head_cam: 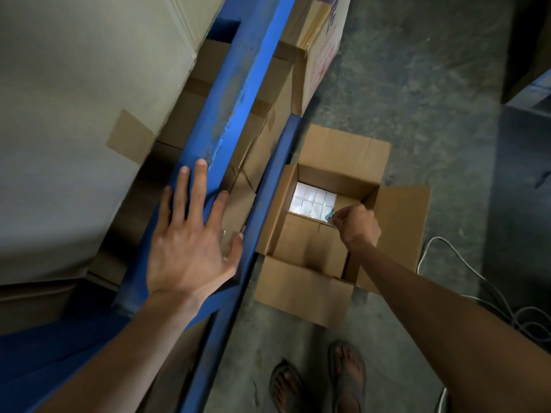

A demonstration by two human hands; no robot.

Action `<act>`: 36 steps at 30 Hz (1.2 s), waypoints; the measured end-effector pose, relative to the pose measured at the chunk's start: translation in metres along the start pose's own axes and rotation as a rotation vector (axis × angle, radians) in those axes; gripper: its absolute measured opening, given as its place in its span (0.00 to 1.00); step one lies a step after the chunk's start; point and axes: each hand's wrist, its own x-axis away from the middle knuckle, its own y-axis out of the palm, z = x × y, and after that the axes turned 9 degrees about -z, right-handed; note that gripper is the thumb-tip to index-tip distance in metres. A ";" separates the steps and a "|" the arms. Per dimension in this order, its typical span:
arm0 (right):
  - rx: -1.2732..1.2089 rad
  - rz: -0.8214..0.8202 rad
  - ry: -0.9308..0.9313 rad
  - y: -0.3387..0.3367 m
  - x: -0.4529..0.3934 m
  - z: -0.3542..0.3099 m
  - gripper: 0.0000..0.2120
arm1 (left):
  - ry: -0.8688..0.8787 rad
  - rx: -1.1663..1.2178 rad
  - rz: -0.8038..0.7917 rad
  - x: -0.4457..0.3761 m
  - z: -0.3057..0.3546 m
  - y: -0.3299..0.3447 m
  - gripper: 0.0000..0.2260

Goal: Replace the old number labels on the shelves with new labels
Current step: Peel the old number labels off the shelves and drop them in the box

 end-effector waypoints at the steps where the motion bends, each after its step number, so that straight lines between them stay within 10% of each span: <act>1: 0.008 -0.004 0.000 0.001 0.000 0.001 0.05 | 0.001 0.003 -0.001 0.000 0.000 0.000 0.30; 15: -0.152 0.025 -0.075 -0.012 0.015 0.004 0.07 | -0.005 -0.011 -0.013 -0.001 -0.002 0.005 0.33; 26: -0.363 -0.045 -0.530 -0.091 0.105 -0.028 0.08 | 0.005 0.224 -0.297 0.018 0.003 -0.040 0.35; 36: -0.391 -0.103 -0.906 -0.179 0.245 -0.115 0.10 | -0.123 0.388 -0.002 0.087 0.012 -0.198 0.26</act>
